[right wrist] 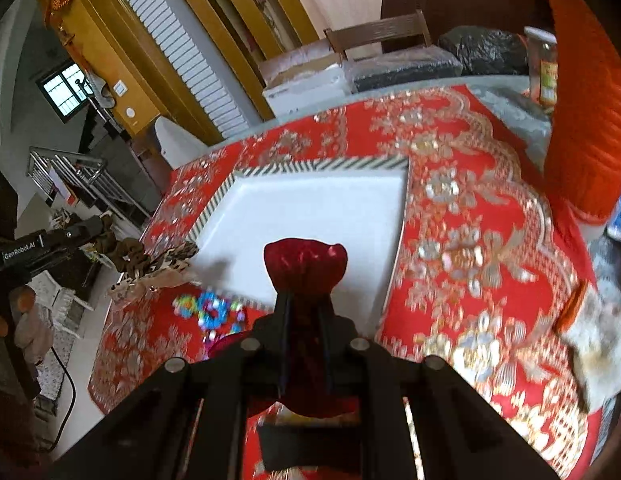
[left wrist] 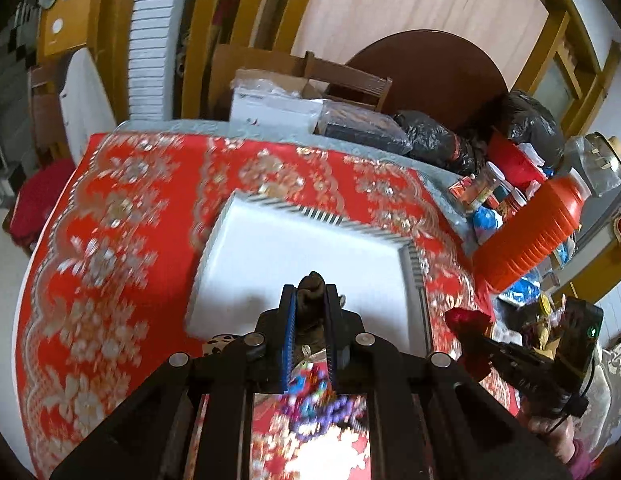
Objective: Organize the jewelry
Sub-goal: 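Carry scrunchie into the tray and open left tool while right tool releases red bow there, then withdraw both tools from the tray toward the beaded bracelets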
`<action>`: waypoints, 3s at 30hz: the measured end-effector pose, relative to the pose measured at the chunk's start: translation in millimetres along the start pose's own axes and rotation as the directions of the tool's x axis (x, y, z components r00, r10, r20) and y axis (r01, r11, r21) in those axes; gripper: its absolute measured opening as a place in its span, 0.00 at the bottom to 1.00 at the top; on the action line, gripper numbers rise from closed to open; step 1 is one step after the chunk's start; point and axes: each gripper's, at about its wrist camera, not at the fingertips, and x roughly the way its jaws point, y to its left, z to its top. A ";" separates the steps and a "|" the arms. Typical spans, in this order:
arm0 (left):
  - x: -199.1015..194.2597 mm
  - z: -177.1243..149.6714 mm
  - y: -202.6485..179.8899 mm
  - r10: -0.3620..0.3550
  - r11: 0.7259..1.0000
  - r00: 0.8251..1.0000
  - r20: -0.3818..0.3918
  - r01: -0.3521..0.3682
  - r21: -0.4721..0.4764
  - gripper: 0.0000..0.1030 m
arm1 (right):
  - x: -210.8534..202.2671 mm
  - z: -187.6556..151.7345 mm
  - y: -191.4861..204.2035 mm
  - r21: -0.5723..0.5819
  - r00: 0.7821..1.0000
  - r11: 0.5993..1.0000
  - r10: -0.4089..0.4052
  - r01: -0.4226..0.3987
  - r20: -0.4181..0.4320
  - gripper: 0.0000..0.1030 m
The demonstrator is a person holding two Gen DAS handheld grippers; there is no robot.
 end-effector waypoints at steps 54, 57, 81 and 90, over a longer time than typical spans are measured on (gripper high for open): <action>34.5 -51.2 14.6 0.019 1.000 0.999 -0.051 -0.018 0.016 0.28 | 18.5 -46.8 36.0 -0.072 0.985 0.983 -0.168 0.169 0.029 0.65; 28.3 -67.4 11.1 0.048 0.998 0.997 -0.064 -0.046 0.034 0.28 | 14.9 -54.6 34.7 -0.065 0.986 0.984 -0.163 0.164 0.025 0.65; 4.4 -127.0 3.9 0.067 0.997 0.992 -0.109 -0.070 -0.028 0.28 | -6.9 -76.0 44.4 -0.144 0.988 0.978 -0.151 0.150 0.002 0.68; -1.6 -133.9 3.0 0.067 0.997 0.992 -0.104 -0.071 -0.043 0.28 | -16.1 -84.5 33.6 -0.140 0.986 0.977 -0.163 0.160 -0.011 0.69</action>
